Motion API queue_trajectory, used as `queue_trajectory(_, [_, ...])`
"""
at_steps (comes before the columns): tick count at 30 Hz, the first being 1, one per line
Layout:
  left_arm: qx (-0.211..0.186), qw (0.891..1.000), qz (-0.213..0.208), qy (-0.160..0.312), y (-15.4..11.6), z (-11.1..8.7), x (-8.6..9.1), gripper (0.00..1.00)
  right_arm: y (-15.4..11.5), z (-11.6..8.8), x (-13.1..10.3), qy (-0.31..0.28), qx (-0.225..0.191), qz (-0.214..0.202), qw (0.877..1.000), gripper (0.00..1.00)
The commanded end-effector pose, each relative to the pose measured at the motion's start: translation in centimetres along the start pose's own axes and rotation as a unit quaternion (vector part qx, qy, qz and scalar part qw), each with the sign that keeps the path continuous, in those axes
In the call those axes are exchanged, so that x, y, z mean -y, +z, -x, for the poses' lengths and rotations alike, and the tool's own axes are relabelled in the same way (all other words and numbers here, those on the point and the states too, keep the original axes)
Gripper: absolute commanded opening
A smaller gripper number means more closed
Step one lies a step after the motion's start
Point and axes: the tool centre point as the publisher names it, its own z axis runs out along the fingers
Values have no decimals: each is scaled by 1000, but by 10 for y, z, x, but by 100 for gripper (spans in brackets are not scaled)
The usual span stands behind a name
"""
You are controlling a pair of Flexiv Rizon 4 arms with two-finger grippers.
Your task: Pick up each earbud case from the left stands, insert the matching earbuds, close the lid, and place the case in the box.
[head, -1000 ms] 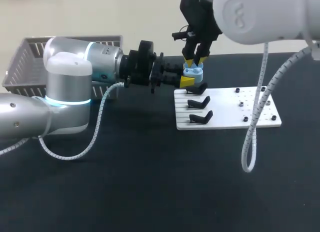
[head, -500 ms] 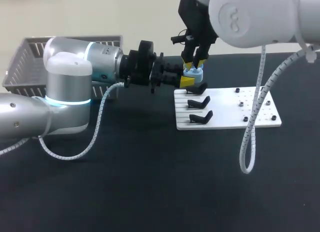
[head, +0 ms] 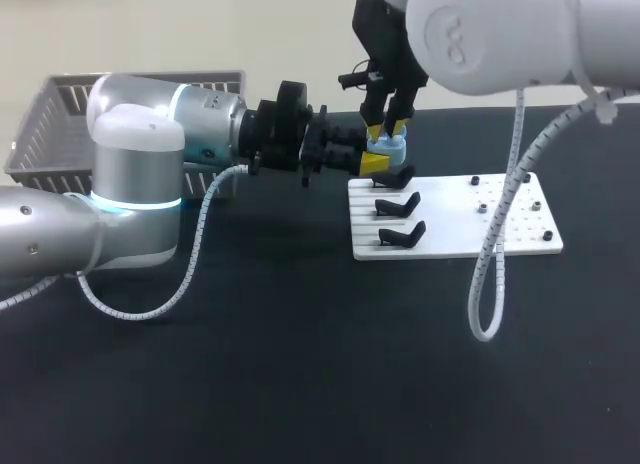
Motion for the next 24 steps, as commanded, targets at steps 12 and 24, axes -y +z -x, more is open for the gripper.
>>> queue_trajectory(12, [1,1000,1,1,0,-1,0,0,4,0,2,4,-6,-3,1000,0])
queue_trajectory(24, [1,1000,1,1,0,-1,0,0,-6,-6,-1,-1,1,-4,1000,0])
